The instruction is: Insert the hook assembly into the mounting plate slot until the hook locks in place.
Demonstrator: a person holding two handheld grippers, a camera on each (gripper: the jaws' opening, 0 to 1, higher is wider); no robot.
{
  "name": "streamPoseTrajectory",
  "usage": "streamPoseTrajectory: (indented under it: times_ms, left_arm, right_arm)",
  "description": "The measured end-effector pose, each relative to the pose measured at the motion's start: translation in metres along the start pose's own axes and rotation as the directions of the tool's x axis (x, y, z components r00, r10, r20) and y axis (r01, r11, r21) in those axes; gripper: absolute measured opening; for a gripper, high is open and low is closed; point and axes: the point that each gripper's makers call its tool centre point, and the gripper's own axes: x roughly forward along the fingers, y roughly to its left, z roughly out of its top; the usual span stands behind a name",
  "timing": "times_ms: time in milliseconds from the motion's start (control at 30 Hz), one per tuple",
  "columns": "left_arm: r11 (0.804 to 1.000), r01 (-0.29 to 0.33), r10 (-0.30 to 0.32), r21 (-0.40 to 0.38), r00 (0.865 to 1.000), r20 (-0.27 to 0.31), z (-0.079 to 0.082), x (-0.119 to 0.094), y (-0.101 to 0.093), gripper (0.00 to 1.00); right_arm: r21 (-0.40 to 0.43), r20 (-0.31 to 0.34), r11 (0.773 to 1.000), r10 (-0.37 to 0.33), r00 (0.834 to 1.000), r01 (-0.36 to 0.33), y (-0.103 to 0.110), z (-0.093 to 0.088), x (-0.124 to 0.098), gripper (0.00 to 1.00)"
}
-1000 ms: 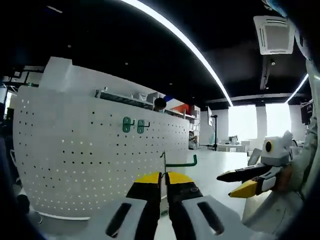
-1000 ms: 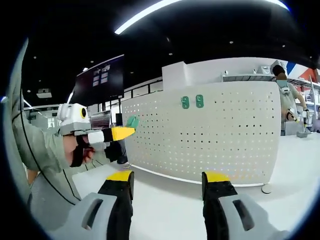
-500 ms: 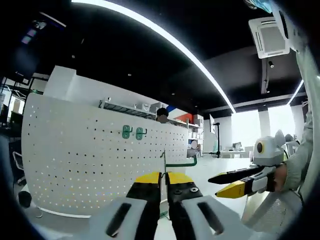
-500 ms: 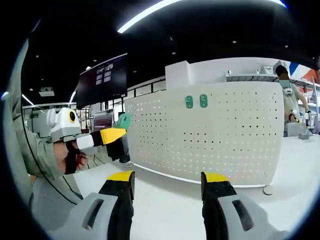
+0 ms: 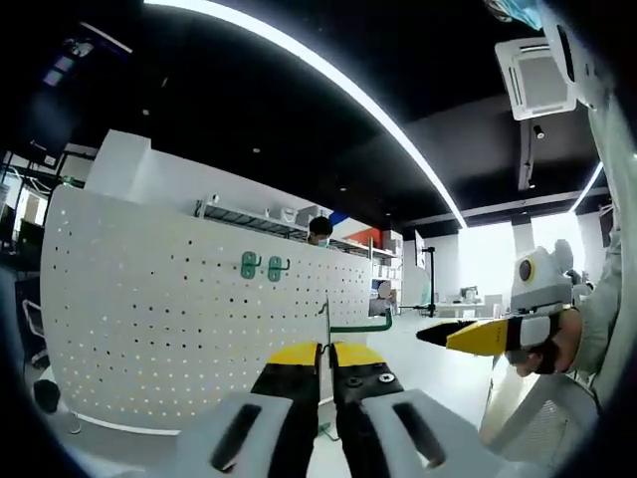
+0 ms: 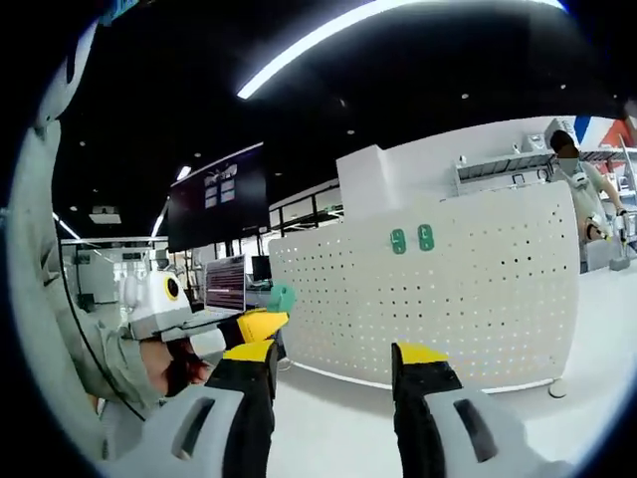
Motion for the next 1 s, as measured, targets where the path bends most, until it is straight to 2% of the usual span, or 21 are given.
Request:
streamPoseTrajectory:
  times_ms: [200, 667, 1000]
  left_arm:
    - [1.0, 0.007, -0.007, 0.006, 1.0, -0.001, 0.001, 0.0, -0.002, 0.04]
    - [0.999, 0.04, -0.04, 0.012, 0.999, 0.004, 0.007, 0.003, -0.013, 0.04]
    - [0.997, 0.073, -0.073, 0.024, 0.997, 0.007, 0.01, 0.003, -0.027, 0.04]
  right_arm:
    - [0.011, 0.032, 0.999, 0.035, 0.999, -0.036, 0.007, 0.016, 0.005, 0.26]
    - [0.057, 0.025, 0.99, 0.127, 0.992, -0.128, 0.028, 0.022, 0.016, 0.18]
    - [0.054, 0.031, 0.986, 0.154, 0.988, -0.155, 0.038, 0.026, 0.024, 0.17]
